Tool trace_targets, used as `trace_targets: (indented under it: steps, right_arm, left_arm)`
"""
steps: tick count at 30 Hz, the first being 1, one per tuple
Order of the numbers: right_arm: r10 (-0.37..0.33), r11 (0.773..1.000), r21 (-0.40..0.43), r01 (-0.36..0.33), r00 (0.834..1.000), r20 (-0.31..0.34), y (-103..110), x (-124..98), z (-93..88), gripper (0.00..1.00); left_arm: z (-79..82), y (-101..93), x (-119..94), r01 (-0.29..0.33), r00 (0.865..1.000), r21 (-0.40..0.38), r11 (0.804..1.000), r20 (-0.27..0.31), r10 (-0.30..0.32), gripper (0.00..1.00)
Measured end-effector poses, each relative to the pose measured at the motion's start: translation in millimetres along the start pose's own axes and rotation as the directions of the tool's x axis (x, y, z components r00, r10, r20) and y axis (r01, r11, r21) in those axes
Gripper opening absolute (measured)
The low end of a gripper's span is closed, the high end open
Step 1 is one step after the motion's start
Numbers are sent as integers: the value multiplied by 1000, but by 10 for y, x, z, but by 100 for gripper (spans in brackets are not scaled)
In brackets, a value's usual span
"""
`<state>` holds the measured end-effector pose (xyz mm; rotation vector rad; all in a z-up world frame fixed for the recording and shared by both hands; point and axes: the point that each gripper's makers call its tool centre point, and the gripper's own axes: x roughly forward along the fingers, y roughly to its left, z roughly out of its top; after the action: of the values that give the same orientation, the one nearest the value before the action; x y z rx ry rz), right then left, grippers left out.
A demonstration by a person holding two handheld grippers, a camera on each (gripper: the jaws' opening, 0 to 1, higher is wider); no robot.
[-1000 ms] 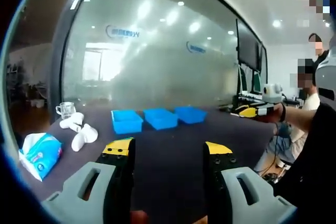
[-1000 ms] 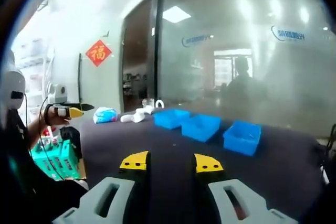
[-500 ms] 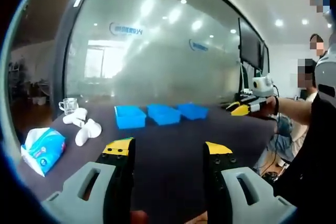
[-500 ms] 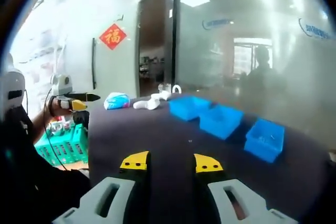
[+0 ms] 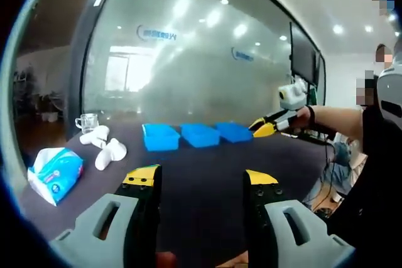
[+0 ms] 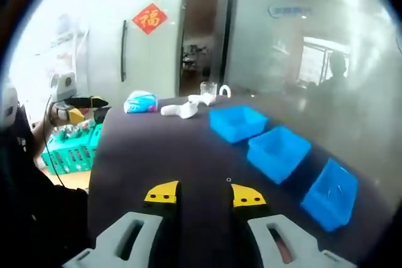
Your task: Sort the screws, nuts, and washers into the corresponding bins
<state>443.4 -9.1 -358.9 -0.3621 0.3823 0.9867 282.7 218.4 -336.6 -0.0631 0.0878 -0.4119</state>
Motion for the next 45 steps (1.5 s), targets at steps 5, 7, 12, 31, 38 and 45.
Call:
trace_targets:
  steps: [5,7,12,31,38,45]
  right_arm:
    - [28,1000,-9,-29,998,-60,0,205,-52,25]
    - [35,999,-16,-37,995,-92,-63,305,-86,23]
    - [76,994,-61,-90,977,-200,-80,520,-255,23]
    - [141,970,-110,-216,871,-471,-241,1163,-472,17]
    - [150,968,-95,-231,840,-521,-263,1246,-551,14]
    - [182,971,-34,-238,819,-544,-246,1227,-571,9]
  left_arm:
    - [-9,26,-17,-7,1000,-6,1000,0,7,51]
    - [-12,33,-22,-10,1000,-8,1000,0,9,51]
    - [-13,43,-38,-14,1000,-12,1000,3,14,51]
    - [-91,98,-49,-23,1000,-33,999,-7,22,51]
    - [-139,152,-63,-34,999,-50,998,-10,33,51]
    - [-148,183,-72,-37,999,-57,998,-10,36,51]
